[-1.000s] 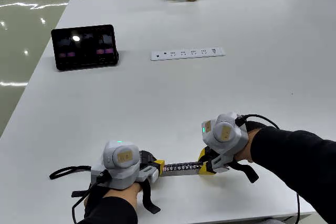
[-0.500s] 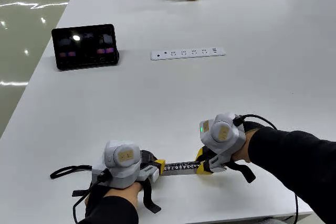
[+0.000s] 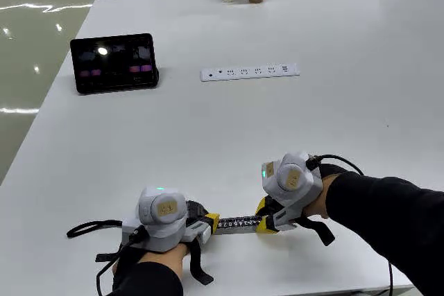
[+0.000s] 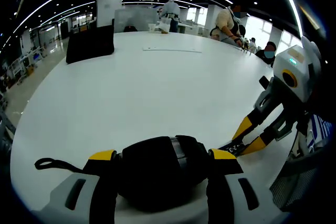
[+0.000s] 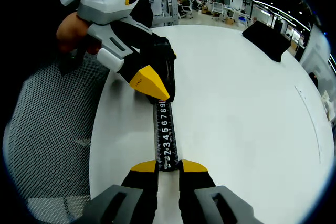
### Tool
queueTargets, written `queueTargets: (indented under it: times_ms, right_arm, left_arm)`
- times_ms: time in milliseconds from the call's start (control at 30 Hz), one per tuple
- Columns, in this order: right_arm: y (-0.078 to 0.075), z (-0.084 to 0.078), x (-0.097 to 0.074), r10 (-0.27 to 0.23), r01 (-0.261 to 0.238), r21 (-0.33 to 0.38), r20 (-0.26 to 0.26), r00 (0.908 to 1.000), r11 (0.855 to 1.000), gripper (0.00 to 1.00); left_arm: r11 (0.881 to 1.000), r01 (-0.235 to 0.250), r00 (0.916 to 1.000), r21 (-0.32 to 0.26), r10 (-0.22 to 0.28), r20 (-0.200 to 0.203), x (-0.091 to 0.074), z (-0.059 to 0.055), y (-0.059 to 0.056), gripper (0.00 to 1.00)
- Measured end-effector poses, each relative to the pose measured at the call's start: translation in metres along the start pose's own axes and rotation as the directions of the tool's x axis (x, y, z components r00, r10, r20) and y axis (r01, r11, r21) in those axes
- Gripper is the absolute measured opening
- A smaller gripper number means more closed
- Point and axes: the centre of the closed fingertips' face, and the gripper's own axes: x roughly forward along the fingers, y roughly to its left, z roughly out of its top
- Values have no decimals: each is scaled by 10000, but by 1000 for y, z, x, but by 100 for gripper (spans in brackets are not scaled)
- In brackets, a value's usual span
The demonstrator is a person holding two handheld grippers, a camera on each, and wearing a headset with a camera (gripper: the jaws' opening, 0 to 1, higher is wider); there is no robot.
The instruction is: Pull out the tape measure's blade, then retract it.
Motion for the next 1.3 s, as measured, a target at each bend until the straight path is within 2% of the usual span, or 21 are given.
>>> queueTargets:
  times_ms: [567,767,1300]
  right_arm:
    - [-1,2,3,20,-20,17,-57,10000,10000,12]
    - [-2,6,4,52,-65,395,338,9994,9992,12]
    - [-1,13,6,87,-96,210,423,9991,9997,12]
  left_arm:
    - [10000,45,10000,-21,-45,-17,0,-1,0,64]
    - [9997,139,9999,-208,-139,-10,0,0,1,64]
    - [9997,155,9999,-175,-155,-27,0,1,1,64]
